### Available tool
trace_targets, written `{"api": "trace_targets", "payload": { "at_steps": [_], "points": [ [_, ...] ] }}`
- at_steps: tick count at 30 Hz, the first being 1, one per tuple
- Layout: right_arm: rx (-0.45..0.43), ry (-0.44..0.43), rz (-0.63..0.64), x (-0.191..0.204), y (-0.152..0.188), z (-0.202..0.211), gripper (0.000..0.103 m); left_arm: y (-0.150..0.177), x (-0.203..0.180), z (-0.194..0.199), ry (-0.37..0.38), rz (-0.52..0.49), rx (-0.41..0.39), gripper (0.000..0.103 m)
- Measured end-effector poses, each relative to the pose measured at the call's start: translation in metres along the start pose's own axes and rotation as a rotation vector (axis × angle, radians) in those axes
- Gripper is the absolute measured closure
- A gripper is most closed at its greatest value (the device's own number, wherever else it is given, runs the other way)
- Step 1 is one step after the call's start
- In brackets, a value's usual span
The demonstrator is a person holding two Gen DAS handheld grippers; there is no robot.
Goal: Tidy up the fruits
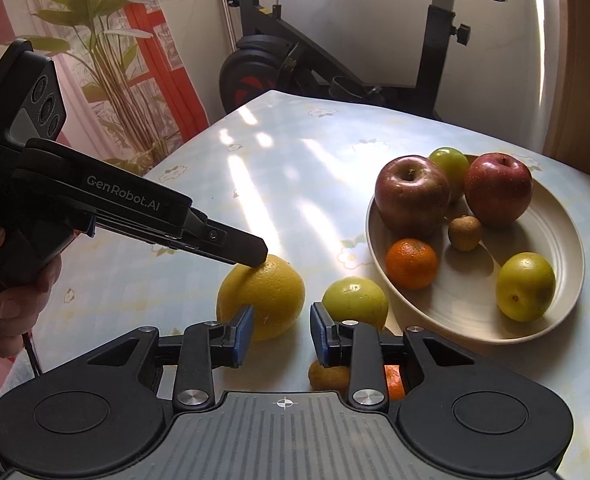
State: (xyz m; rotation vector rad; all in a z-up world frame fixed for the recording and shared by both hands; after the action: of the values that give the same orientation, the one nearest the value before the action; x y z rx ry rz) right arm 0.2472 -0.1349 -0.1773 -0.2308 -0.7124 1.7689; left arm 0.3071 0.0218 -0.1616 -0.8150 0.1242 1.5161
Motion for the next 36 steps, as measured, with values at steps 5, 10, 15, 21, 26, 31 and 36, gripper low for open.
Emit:
{"api": "trace_targets", "payload": {
  "at_steps": [5, 10, 15, 21, 26, 31, 36],
  "points": [
    [0.031, -0.009, 0.012, 0.007, 0.000, -0.015, 0.055, 0.001, 0.000, 0.001, 0.018, -0.019, 0.009, 0.074],
    [0.046, -0.007, 0.016, 0.010, -0.003, -0.025, 0.047, 0.006, 0.000, -0.002, 0.037, -0.024, 0.009, 0.070],
    [0.047, -0.011, 0.021, 0.010, -0.003, -0.028, 0.046, 0.006, 0.005, -0.002, 0.054, 0.001, 0.013, 0.069],
    [0.037, 0.000, 0.054, 0.014, -0.001, -0.026, 0.047, 0.010, 0.004, 0.000, 0.060, -0.011, 0.006, 0.069],
    [0.021, -0.008, 0.042, 0.014, -0.001, -0.024, 0.048, 0.012, 0.003, 0.003, 0.046, -0.026, 0.000, 0.069],
    [-0.023, -0.003, 0.040, 0.015, -0.002, -0.013, 0.048, 0.012, -0.005, 0.010, 0.041, -0.056, -0.019, 0.069],
    [-0.094, 0.010, 0.017, 0.005, -0.007, 0.009, 0.048, 0.007, -0.024, 0.020, 0.043, -0.104, -0.050, 0.069]
  ]
}}
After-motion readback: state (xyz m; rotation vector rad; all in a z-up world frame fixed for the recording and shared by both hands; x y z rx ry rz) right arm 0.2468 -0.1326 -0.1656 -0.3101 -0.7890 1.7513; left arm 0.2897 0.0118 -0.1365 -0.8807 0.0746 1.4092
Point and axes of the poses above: each gripper's, at about its wrist camera, not at the fingertips, and z roughly against the way its jaws point, x to its left, y to its underside, the point moved 1 cm from there along -z, roughly the way its jaws point, and after that the axes turned 7 degrees about z, right-handed, at the moved point
